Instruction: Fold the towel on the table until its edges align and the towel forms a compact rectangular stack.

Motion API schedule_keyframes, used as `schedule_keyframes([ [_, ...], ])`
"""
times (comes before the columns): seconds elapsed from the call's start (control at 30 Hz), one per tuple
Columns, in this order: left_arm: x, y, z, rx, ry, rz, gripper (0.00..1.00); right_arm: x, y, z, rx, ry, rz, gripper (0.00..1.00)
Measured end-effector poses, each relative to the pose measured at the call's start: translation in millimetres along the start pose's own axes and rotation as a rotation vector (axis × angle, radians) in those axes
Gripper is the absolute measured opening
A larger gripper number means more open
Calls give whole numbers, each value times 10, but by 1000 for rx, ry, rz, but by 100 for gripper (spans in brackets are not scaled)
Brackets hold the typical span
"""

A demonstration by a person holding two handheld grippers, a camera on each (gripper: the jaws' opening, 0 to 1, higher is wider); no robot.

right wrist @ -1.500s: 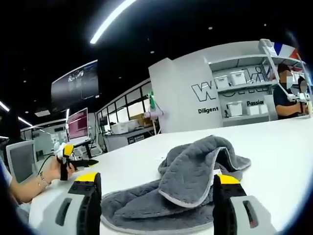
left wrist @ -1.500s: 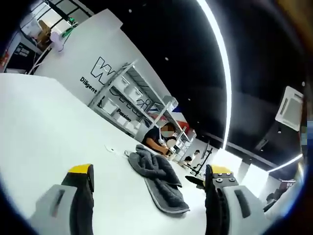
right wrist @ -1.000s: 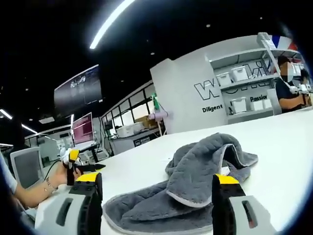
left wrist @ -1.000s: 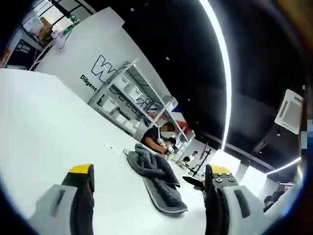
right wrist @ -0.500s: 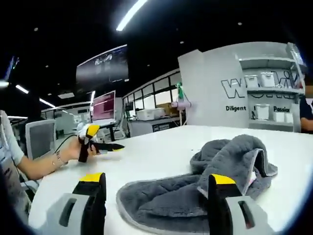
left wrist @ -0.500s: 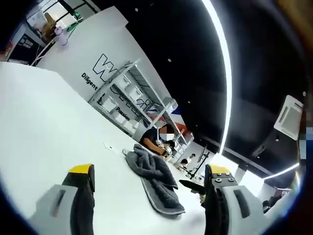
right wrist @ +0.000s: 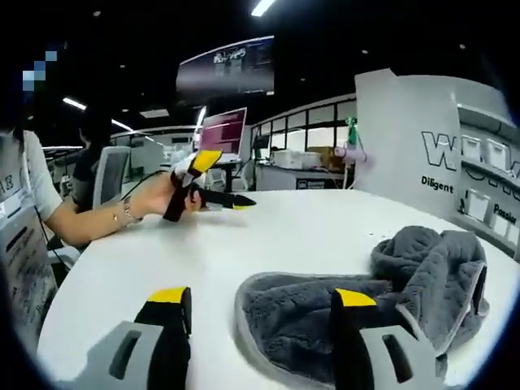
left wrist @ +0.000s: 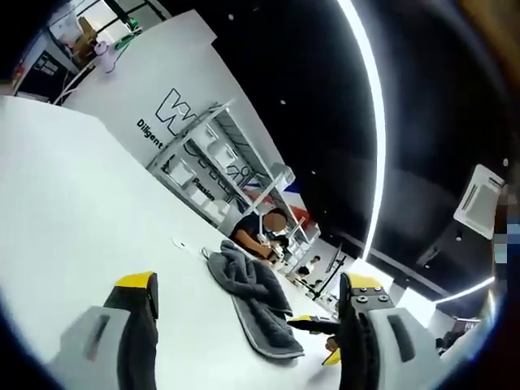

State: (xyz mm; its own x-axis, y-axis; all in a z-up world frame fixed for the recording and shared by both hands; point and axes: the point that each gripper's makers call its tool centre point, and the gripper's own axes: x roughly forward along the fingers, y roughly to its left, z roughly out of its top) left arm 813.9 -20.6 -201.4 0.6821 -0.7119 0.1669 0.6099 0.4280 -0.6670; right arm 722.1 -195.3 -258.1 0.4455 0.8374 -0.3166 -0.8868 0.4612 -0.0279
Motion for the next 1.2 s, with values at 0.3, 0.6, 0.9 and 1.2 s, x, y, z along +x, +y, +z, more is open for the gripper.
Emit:
schedule_keyframes([
  [0.3,4,-14,-1,0,1,-4,97,66,41,-116,-1,47,24,53],
  [0.6,2,3,9,-2,-1,0,97,65,-3,-160,-9,65,3,46],
  [0.9,11,13,14,-7,-2,-1,97,50,-70,-225,-69,97,-31,27],
  [1.2,12,36,10,-7,2,2,97,24,-123,-217,-54,84,-53,9],
])
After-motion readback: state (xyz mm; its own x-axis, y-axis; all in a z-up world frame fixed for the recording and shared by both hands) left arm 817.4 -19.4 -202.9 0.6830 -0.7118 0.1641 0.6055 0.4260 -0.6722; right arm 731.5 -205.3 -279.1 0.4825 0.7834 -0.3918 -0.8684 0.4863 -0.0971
